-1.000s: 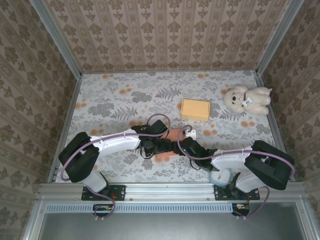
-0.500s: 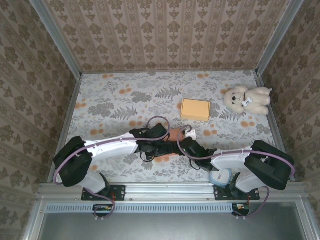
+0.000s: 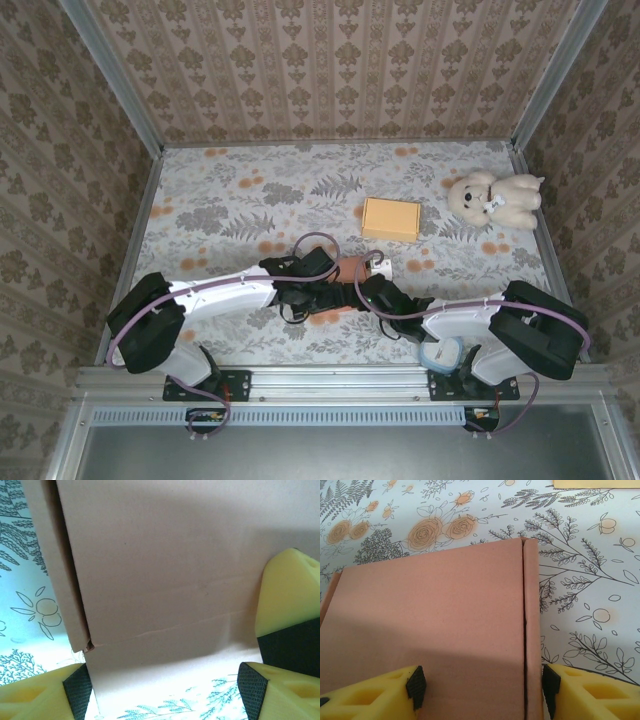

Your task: Fold the paper box

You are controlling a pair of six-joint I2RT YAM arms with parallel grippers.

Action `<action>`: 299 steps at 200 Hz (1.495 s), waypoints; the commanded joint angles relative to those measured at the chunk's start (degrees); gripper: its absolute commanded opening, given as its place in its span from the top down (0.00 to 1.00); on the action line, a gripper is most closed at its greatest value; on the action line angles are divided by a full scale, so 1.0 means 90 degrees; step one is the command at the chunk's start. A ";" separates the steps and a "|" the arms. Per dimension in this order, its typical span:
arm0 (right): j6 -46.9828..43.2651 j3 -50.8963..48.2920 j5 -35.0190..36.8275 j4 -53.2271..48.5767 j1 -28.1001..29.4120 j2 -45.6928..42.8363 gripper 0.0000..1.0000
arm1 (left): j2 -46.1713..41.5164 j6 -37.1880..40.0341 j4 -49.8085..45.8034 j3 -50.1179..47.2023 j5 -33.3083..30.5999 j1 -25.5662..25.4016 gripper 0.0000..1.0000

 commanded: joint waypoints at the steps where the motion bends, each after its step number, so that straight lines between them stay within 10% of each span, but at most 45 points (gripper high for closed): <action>1: -0.0131 -0.0037 -0.0036 -0.0387 0.0047 -0.0090 0.34 | 0.0117 0.0138 -0.0105 -0.0130 -0.0130 0.0049 0.20; 299: -0.0717 0.0208 -0.0107 -0.1902 0.0201 -0.1348 0.34 | 0.0111 0.0118 0.0227 -0.0320 -0.0100 0.0127 0.27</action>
